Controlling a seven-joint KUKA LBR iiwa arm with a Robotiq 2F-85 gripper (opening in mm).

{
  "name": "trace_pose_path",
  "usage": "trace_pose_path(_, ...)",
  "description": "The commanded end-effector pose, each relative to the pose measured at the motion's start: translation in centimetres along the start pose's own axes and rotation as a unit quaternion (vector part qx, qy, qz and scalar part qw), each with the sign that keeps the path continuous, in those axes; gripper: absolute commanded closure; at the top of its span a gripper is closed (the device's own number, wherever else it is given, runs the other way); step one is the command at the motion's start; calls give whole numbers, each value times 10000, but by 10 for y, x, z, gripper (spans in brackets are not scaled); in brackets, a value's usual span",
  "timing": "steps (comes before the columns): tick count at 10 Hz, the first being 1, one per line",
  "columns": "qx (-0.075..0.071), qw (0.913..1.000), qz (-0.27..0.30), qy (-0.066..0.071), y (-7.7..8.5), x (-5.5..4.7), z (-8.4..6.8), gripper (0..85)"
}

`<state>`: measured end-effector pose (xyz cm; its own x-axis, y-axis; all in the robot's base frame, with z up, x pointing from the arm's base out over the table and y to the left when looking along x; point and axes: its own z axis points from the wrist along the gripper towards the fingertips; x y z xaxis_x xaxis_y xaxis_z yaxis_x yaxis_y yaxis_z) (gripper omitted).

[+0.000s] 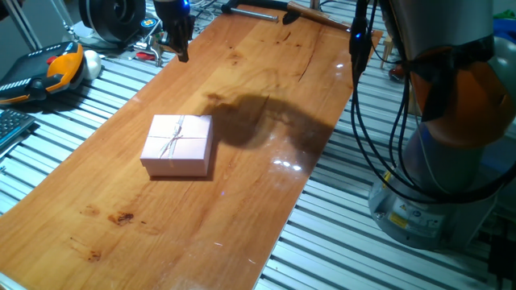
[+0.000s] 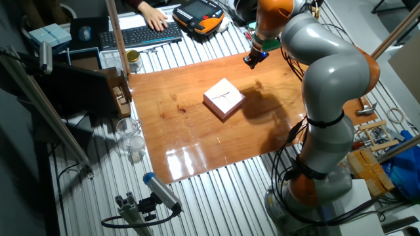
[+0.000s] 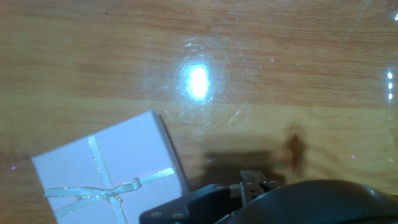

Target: Slide the outer casing onto the gift box

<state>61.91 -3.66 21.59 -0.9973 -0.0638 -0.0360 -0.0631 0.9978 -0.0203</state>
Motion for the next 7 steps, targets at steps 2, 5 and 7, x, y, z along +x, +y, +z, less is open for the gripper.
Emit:
trace_pose_path(2, -15, 10000, -24, 22, -2, 0, 1, 850)
trace_pose_path(5, -68, 10000, 70, 19, 4, 3, 2, 850)
trace_pose_path(7, -130, 9999, 103, 24, 6, 3, 2, 850)
